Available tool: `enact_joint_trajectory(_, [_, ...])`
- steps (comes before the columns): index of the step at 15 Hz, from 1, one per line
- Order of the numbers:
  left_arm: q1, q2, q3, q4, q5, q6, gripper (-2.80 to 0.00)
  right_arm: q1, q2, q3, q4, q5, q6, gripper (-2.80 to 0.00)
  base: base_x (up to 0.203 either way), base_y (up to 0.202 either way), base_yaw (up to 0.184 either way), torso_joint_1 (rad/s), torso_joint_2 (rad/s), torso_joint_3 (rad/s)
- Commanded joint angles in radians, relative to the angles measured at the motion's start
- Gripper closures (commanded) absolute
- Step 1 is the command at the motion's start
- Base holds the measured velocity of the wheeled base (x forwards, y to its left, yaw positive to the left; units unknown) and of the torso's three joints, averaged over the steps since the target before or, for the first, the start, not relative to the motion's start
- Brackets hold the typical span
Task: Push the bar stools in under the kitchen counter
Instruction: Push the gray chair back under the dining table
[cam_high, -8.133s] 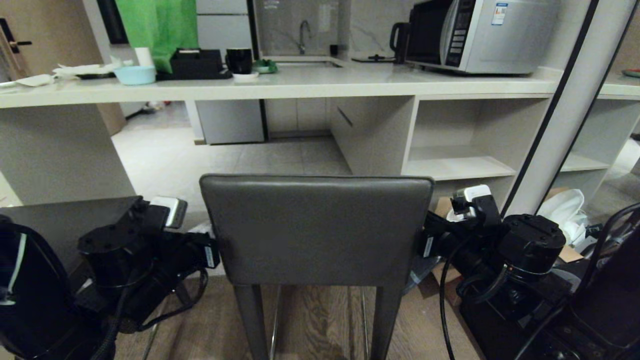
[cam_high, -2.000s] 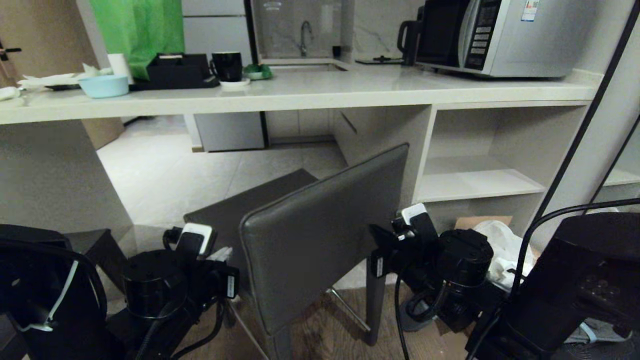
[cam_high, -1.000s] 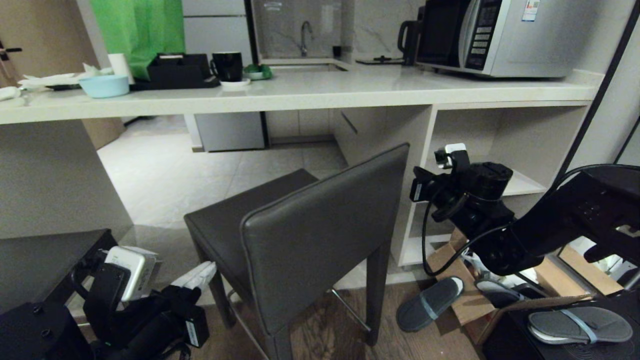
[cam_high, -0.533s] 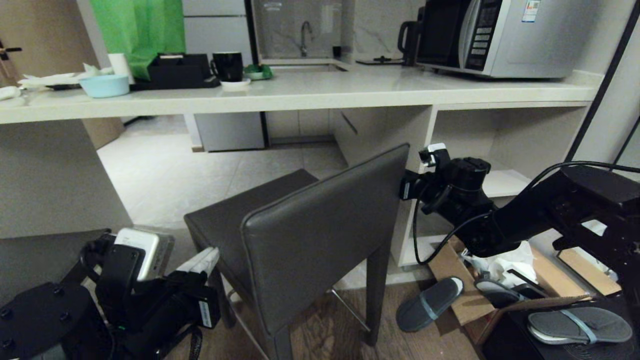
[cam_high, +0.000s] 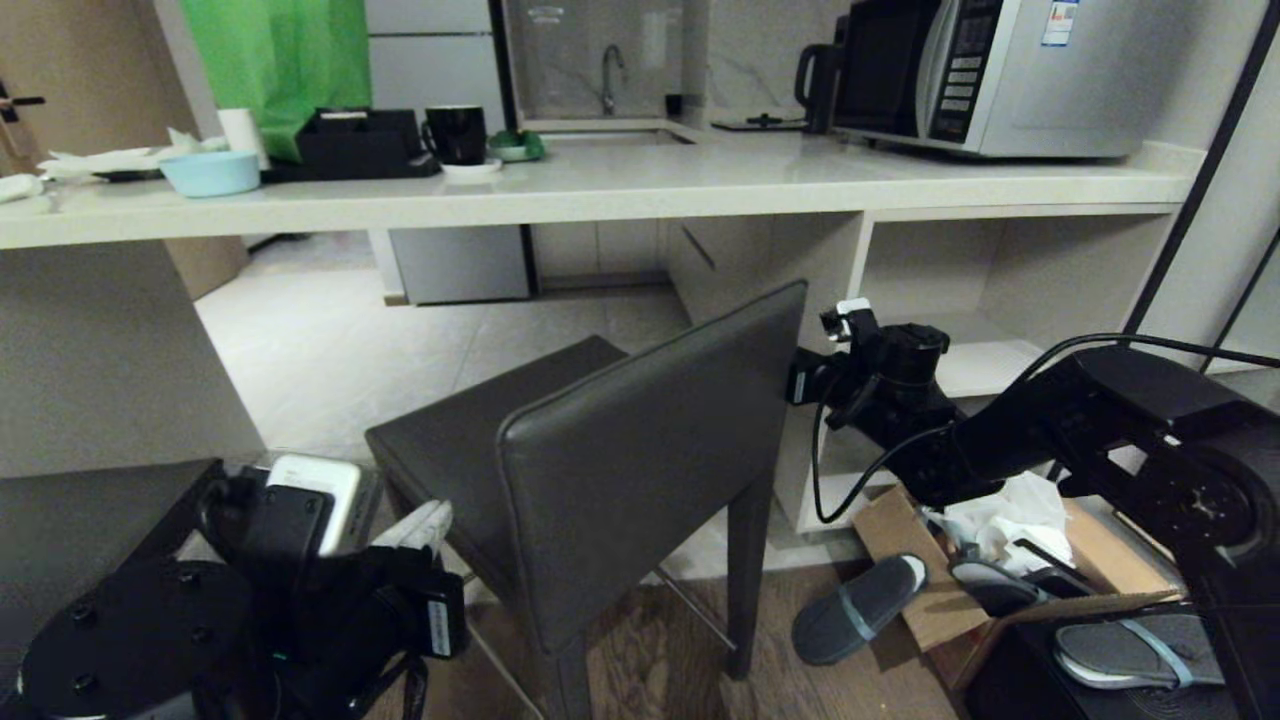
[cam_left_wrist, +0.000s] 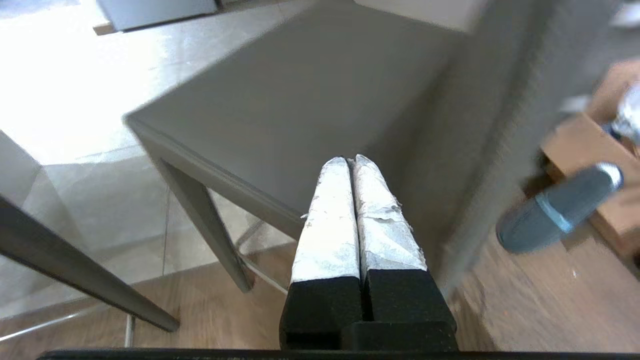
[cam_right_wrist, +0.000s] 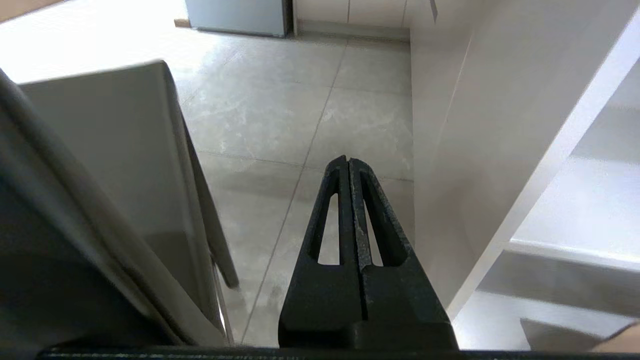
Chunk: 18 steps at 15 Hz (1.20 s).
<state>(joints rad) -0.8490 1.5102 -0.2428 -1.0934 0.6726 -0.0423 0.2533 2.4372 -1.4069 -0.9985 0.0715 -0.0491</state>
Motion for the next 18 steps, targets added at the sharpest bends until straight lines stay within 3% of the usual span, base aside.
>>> enact_joint_trajectory(1, [-0.007, 0.072, 0.002, -0.006, 0.005, -0.002, 0.0, 0.011, 0.012, 0.002, -0.01, 0.001, 0.0, 0.0, 0.0, 0.0, 0.0, 0.0, 0.0, 0.0])
enact_joint_trajectory(2, [0.012, 0.108, 0.007, -0.001, 0.005, -0.006, 0.0, 0.015, 0.006, 0.012, -0.013, 0.001, -0.001, 0.0, 0.0, 0.0, 0.0, 0.0, 0.0, 0.0])
enact_joint_trajectory(5, [0.176, 0.175, 0.016, 0.006, -0.017, -0.026, 0.0, 0.008, -0.028, 0.042, -0.037, 0.002, 0.0, 0.0, 0.0, 0.0, 0.0, 0.0, 0.0, 0.0])
enact_joint_trajectory(7, [0.354, 0.179, 0.034, 0.009, -0.039, -0.028, 0.0, 0.0, -0.036, 0.041, -0.037, 0.002, -0.001, 0.0, 0.0, 0.0, 0.0, 0.0, 0.0, 0.0])
enact_joint_trajectory(9, [0.535, 0.226, 0.041, 0.002, -0.125, -0.032, 0.0, 0.002, -0.039, 0.045, -0.039, 0.001, 0.0, 0.0, 0.0, 0.0, 0.0, 0.0, 0.0, 0.0])
enact_joint_trajectory(10, [0.584, 0.279, 0.035, -0.011, -0.173, -0.033, 0.0, 0.006, -0.049, 0.05, -0.04, 0.0, 0.0, 0.0, 0.0, 0.0, 0.0, 0.0, 0.0, 0.0])
enact_joint_trajectory(15, [0.642, 0.6, -0.03, -0.22, -0.232, 0.002, 0.0, 0.025, -0.104, 0.128, -0.054, -0.001, -0.008, 0.0, 0.0, 0.0, 0.0, 0.0, 0.0, 0.0])
enact_joint_trajectory(18, [0.637, 0.808, -0.14, -0.39, -0.255, 0.099, 0.0, 0.034, -0.134, 0.176, -0.062, -0.001, -0.008, 0.0, 0.0, 0.0, 0.0, 0.0, 0.0, 0.0])
